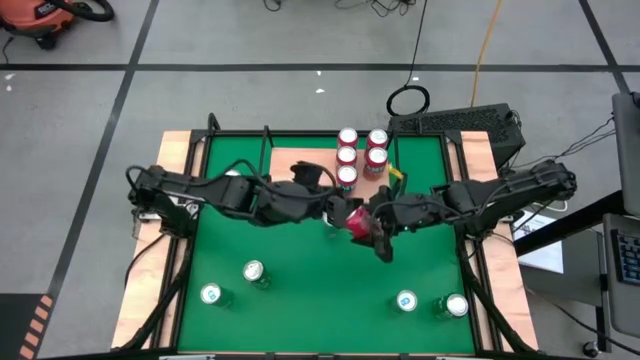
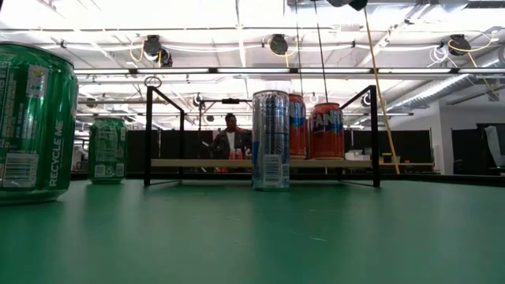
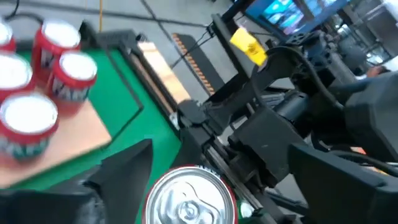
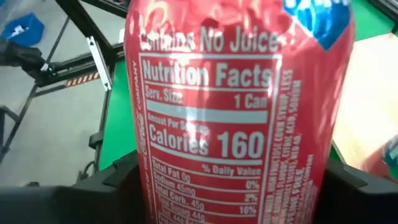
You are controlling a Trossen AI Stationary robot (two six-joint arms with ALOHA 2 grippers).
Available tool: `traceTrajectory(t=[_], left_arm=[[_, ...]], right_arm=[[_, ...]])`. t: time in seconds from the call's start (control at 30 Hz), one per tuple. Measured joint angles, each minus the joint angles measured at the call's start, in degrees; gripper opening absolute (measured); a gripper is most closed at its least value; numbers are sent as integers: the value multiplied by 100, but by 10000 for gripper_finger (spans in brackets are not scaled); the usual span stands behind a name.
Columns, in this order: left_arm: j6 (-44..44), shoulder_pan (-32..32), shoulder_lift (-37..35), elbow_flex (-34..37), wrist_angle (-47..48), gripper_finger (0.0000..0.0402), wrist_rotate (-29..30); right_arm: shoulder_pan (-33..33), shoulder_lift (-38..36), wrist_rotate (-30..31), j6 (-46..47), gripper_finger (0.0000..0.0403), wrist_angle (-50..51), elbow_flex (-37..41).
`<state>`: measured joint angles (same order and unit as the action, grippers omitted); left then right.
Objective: Place canned beverage on shelf
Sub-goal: Put the red soda can on the shelf aligned with the other red soda can on the shelf
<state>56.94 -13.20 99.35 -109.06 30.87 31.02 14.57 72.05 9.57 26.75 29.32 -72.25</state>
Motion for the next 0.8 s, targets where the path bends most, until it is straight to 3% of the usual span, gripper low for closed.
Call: traceTrajectory(t=[0.1, 0.33, 0.57, 0.8], left_arm=[[-315, 101, -89, 7, -137, 394, -29], [-791, 160, -572, 9, -110, 384, -28], [-1555, 163, -1284, 9, -90, 384, 256], [-2134, 92, -1462, 9, -299, 384, 690]], right_arm=[[-2, -8, -96, 204, 288, -204, -2], [2, -77, -435, 625, 288, -959, -2], [-125, -364, -368, 899, 288, -2303, -2], [-308, -459, -350, 677, 288, -4170, -11]])
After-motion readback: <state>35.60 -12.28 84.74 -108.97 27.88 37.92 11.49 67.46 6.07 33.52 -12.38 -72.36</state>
